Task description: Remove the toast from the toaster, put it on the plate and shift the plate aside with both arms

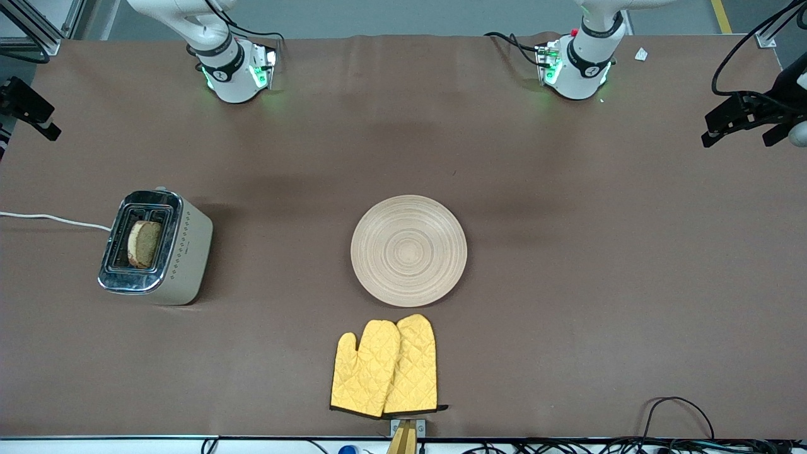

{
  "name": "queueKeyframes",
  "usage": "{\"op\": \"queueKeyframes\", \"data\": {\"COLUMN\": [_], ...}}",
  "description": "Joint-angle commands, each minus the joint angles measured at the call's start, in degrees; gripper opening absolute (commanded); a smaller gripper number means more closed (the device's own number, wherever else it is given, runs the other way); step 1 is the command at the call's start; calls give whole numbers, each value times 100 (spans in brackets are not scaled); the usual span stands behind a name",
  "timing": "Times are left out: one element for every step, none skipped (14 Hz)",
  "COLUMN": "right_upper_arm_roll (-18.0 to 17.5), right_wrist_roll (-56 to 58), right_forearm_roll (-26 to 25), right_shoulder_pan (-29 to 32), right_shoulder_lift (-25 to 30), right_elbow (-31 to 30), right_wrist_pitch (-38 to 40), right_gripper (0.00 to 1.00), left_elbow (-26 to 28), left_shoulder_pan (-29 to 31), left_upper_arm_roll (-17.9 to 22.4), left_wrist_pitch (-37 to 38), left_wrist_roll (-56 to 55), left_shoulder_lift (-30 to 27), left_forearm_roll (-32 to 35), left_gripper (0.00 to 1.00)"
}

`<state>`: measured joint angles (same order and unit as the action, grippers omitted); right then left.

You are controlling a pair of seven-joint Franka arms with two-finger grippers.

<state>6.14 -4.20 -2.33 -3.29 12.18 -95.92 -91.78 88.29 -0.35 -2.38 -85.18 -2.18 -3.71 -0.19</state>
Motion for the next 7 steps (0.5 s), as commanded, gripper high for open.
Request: {"op": "queueKeyframes", "data": {"right_upper_arm_roll": [19,19,19,19,19,19,19], "right_wrist_roll": [33,33,42,42,42,42,33], "right_forearm_roll": [110,110,110,110,110,110,118], "right_shoulder_pan": [-40,-40,-75,-101,-101,-101,-101], "right_shoulder_lift": [30,30,30,30,30,30,30], "right_elbow": [274,337,425,495,557,601,601], "right_wrist_pitch": [325,336,362,458,555,616,634], "right_gripper": [100,100,100,100,100,100,100], "left_elbow": [-181,-181,-181,-181,-181,-198,-312], "left_shoulder_pan": [26,26,26,26,26,26,17], "left_upper_arm_roll": [1,1,1,1,1,-8,-8], "left_wrist_pitch": [124,124,124,124,124,124,124], "left_wrist_roll": [130,130,130,121,121,121,130], "left_shoulder_lift": [72,72,72,81,89,159,264], "left_forearm_roll": [10,10,2,2,2,-16,-60], "left_gripper": [100,100,100,100,100,100,100]}}
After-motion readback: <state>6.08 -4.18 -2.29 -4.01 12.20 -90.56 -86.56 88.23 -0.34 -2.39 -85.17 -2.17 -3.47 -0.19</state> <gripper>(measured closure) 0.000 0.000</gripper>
